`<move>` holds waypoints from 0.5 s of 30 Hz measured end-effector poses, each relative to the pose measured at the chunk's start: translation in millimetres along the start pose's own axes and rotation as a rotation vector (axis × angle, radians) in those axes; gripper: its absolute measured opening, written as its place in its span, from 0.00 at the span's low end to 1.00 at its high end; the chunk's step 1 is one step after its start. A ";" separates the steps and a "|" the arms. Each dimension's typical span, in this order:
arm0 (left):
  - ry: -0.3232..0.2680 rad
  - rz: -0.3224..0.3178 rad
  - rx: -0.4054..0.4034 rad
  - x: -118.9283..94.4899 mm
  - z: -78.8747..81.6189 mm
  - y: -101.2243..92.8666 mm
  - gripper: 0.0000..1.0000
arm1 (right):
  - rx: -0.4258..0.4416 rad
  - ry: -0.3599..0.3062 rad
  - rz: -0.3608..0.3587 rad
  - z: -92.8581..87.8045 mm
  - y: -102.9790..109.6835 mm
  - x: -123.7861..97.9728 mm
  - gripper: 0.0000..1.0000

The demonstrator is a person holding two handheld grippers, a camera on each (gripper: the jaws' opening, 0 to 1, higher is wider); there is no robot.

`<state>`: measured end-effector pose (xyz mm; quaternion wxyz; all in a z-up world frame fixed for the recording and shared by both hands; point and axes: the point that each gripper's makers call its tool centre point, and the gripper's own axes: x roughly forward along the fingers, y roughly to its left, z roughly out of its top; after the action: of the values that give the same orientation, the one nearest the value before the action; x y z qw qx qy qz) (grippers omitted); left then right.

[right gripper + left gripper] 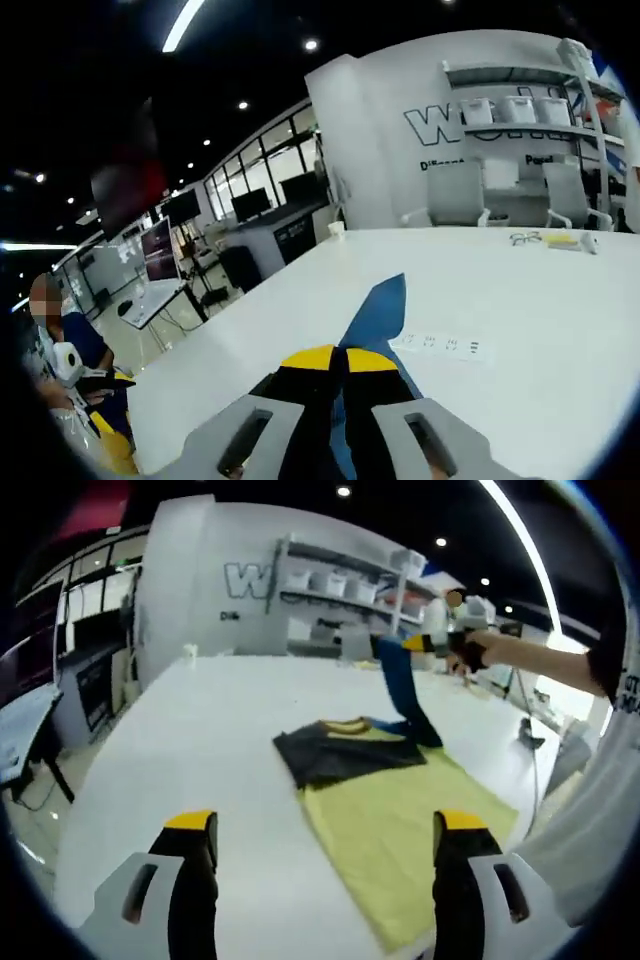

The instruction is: Fold the garment on the visible template until the final outline fits inside the template.

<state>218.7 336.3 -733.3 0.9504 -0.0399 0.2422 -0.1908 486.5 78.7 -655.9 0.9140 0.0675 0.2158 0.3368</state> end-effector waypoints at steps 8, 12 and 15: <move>0.001 0.025 0.000 -6.5 2.1 -1.8 0.82 | -0.050 0.157 0.059 -81.6 32.3 54.3 0.00; 0.003 0.031 -0.004 -9.0 0.8 -0.9 0.82 | -0.093 0.215 0.064 -102.1 42.8 61.9 0.00; 0.021 0.039 -0.007 -12.1 -6.7 -0.9 0.82 | -0.140 0.251 0.088 -118.4 53.9 73.2 0.00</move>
<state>205.4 340.2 -733.7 0.9513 -0.0366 0.2534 -0.1717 452.6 164.5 -773.2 0.8666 -0.0298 0.3012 0.3967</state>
